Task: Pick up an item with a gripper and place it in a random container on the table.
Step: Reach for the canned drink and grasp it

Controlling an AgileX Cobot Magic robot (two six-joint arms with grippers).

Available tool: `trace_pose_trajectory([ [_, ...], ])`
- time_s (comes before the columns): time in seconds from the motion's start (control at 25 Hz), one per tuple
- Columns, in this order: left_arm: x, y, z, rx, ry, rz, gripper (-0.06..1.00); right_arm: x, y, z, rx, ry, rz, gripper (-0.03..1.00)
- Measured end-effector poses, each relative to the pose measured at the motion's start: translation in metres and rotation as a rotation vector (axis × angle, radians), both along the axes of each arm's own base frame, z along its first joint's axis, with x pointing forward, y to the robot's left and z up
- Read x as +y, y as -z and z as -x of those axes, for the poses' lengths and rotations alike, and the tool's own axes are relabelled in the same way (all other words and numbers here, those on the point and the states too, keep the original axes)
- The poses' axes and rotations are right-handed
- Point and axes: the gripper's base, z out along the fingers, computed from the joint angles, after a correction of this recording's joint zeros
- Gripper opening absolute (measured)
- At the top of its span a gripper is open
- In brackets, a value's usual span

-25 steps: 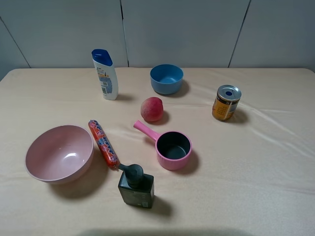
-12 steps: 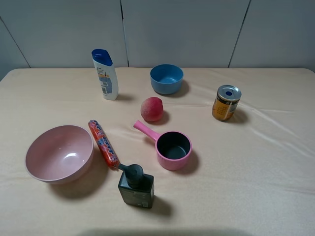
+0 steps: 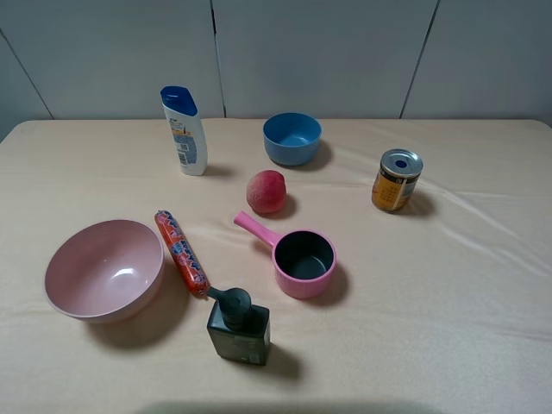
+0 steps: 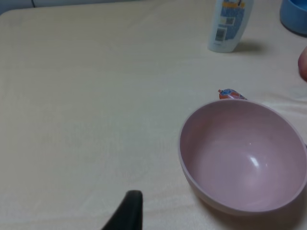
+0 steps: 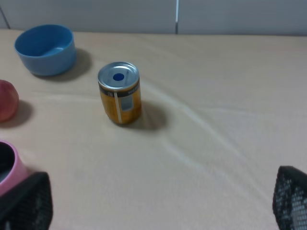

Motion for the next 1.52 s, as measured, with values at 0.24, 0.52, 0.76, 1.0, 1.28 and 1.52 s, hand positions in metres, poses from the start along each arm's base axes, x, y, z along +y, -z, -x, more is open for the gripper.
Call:
trace_pose_trajectory([
  [0.24, 0.000, 0.000, 0.000, 0.000, 0.000, 0.000, 1.00, 0.002, -0.024, -0.032, 0.108, -0.007, 0.027, 0.69],
  [0.52, 0.000, 0.000, 0.000, 0.000, 0.000, 0.000, 1.00, 0.005, -0.048, -0.082, 0.242, -0.017, 0.049, 0.69],
  [0.76, 0.000, 0.000, 0.000, 0.000, 0.000, 0.000, 1.00, 0.008, -0.054, -0.133, 0.358, -0.047, 0.095, 0.69],
  [1.0, 0.000, 0.000, 0.000, 0.000, 0.000, 0.000, 1.00, 0.012, -0.051, -0.181, 0.459, -0.067, 0.115, 0.69],
  [1.28, 0.000, 0.000, 0.000, 0.000, 0.000, 0.000, 1.00, 0.020, -0.046, -0.231, 0.533, -0.092, 0.139, 0.69],
  [1.52, 0.000, 0.000, 0.000, 0.000, 0.000, 0.000, 1.00, 0.044, -0.040, -0.269, 0.580, -0.166, 0.192, 0.69],
])
